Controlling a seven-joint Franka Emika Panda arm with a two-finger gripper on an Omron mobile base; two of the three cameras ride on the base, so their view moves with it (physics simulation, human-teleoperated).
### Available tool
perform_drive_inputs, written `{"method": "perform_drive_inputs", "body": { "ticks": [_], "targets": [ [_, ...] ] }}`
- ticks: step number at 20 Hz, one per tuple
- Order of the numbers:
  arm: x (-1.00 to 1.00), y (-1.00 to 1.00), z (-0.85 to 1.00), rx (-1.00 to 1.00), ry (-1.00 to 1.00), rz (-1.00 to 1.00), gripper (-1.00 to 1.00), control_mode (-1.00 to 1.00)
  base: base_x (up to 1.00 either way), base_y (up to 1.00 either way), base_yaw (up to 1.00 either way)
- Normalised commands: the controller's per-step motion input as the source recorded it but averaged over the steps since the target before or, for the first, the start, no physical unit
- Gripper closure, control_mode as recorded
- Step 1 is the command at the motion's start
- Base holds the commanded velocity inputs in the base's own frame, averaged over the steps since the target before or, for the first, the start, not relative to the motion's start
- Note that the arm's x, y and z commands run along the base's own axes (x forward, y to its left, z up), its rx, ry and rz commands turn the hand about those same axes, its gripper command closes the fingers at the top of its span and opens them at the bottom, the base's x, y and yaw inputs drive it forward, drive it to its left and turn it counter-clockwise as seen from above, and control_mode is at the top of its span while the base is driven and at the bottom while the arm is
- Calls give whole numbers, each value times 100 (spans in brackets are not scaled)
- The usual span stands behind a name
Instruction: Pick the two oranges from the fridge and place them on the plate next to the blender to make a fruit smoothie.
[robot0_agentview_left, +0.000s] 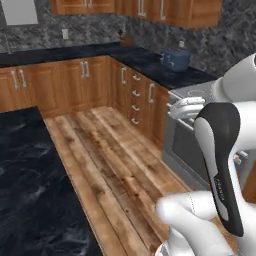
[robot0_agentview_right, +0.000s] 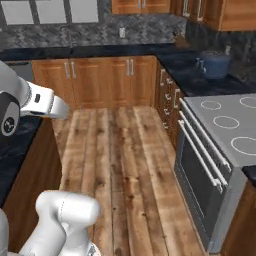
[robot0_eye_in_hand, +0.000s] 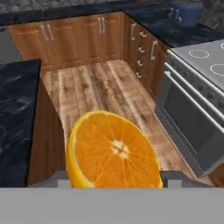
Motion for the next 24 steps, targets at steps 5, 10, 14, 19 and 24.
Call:
{"method": "perform_drive_inputs", "body": {
  "ticks": [5,10,14,19,24],
  "targets": [
    [0,0,0,0,0,0,100,100,0,-5,100],
    [0,0,0,0,0,0,100,100,0,-20,96],
    [0,0,0,0,0,0,100,100,0,-21,95],
    [0,0,0,0,0,0,100,100,0,-20,96],
    [0,0,0,0,0,0,100,100,0,25,80]
  ]
}}
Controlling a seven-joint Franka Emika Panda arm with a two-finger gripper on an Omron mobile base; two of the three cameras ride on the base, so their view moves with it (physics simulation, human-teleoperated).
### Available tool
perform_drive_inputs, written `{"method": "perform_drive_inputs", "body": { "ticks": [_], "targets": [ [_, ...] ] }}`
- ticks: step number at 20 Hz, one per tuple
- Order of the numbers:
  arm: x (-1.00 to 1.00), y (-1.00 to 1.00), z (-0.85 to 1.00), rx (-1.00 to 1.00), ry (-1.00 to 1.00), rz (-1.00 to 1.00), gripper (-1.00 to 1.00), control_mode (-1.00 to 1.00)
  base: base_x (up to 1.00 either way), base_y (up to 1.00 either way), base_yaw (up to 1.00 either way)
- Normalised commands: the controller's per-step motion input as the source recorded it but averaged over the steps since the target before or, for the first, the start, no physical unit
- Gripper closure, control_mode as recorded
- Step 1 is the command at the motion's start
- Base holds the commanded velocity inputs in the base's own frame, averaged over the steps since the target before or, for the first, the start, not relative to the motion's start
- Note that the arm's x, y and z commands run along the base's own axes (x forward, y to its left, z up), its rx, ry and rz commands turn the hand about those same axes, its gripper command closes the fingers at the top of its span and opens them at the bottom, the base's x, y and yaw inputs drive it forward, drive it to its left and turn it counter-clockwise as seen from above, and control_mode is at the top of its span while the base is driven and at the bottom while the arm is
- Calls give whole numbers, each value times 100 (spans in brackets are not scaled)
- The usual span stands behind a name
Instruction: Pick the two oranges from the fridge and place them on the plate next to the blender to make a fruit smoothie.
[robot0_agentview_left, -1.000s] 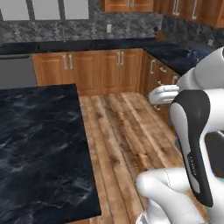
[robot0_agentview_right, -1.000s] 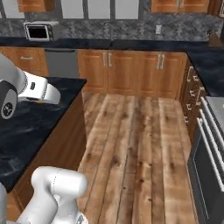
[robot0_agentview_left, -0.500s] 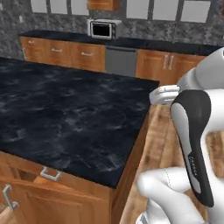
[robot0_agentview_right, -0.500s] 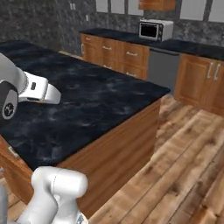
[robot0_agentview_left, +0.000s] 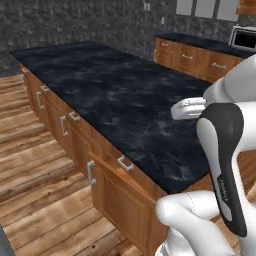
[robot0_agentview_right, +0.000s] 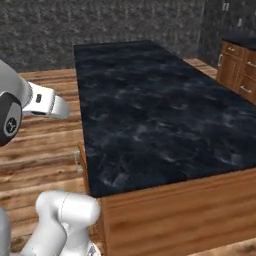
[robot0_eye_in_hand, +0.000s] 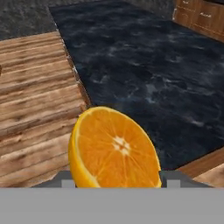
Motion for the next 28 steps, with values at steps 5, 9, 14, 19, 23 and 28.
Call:
{"method": "perform_drive_inputs", "body": {
  "ticks": [5,9,14,19,23,28],
  "targets": [
    [0,0,0,0,0,0,100,100,6,99,51],
    [0,0,0,0,0,0,100,100,65,55,28],
    [0,0,0,0,0,0,100,100,47,-66,37],
    [0,0,0,0,0,0,100,100,56,26,20],
    [0,0,0,0,0,0,100,100,97,29,8],
    [0,0,0,0,0,0,100,100,100,12,11]
  ]
}}
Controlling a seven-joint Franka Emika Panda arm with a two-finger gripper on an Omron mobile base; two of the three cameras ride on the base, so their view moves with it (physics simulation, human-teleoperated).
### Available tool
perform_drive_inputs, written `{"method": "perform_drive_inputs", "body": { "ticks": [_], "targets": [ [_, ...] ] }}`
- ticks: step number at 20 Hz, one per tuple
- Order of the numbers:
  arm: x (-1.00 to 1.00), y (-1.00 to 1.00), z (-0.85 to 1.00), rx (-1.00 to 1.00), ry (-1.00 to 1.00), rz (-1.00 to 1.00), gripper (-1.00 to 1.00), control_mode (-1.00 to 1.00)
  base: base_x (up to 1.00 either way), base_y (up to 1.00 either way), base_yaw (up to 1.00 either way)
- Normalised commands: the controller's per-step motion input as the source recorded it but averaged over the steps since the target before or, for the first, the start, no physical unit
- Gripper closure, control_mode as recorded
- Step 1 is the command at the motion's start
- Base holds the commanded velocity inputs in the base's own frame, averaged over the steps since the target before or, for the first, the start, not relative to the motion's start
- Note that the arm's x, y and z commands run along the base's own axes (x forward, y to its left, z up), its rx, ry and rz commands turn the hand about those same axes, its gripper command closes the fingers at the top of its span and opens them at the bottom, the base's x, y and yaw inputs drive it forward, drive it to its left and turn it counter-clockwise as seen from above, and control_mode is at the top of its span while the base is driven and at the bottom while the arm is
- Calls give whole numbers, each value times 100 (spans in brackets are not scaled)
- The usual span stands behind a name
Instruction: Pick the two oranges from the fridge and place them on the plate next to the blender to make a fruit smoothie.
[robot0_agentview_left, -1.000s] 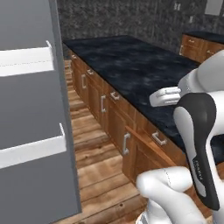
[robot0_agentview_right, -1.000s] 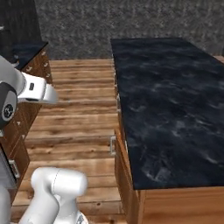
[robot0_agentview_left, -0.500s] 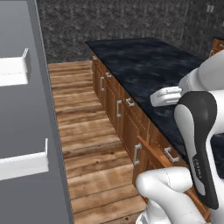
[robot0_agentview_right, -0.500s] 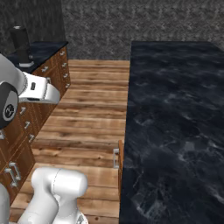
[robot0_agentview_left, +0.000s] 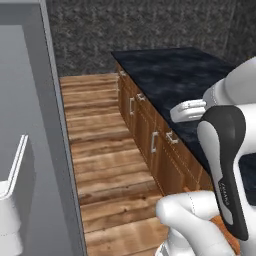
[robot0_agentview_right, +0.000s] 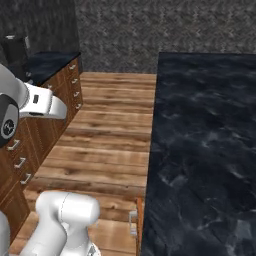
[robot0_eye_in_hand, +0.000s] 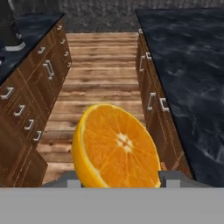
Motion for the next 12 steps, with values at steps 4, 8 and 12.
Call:
{"method": "perform_drive_inputs", "body": {
  "ticks": [4,8,12],
  "targets": [
    [0,0,0,0,0,0,100,100,99,43,15],
    [0,0,0,0,0,0,100,100,99,51,14],
    [0,0,0,0,0,0,100,100,100,39,13]
  ]
}}
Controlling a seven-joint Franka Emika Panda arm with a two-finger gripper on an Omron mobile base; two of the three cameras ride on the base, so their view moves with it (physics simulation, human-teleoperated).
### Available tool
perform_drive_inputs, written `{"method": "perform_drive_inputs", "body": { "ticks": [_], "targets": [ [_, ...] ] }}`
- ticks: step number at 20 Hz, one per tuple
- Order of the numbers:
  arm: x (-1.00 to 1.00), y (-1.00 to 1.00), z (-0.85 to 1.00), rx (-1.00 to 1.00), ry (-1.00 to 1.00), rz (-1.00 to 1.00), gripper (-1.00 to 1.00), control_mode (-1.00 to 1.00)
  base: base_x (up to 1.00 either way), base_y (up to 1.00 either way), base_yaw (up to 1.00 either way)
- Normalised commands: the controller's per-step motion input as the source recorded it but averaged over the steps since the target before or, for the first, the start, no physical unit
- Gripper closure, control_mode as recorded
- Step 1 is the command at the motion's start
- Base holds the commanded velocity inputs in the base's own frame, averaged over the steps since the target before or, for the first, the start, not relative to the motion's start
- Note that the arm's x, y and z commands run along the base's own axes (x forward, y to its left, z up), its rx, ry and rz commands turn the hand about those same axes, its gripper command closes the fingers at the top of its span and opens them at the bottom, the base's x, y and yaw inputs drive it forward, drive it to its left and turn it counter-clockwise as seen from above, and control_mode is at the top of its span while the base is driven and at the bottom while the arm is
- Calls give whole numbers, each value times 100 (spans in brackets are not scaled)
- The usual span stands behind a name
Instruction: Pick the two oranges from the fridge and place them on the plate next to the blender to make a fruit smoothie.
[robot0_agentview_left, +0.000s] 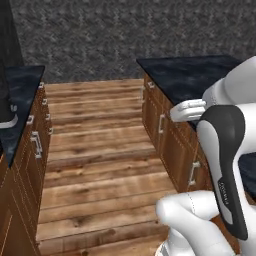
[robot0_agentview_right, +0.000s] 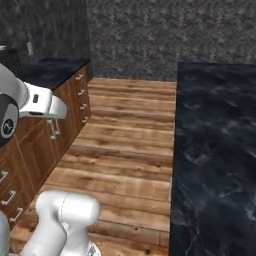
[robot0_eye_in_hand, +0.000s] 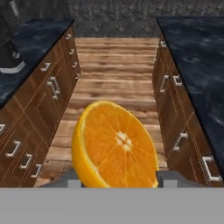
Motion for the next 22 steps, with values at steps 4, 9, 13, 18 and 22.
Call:
{"method": "perform_drive_inputs", "body": {
  "ticks": [4,9,13,18,22],
  "targets": [
    [0,0,0,0,0,0,100,100,100,33,15],
    [0,0,0,0,0,0,100,100,95,26,37],
    [0,0,0,0,0,0,100,100,61,6,73],
    [0,0,0,0,0,0,100,100,45,0,81],
    [0,0,0,0,0,0,100,100,53,0,83]
  ]
}}
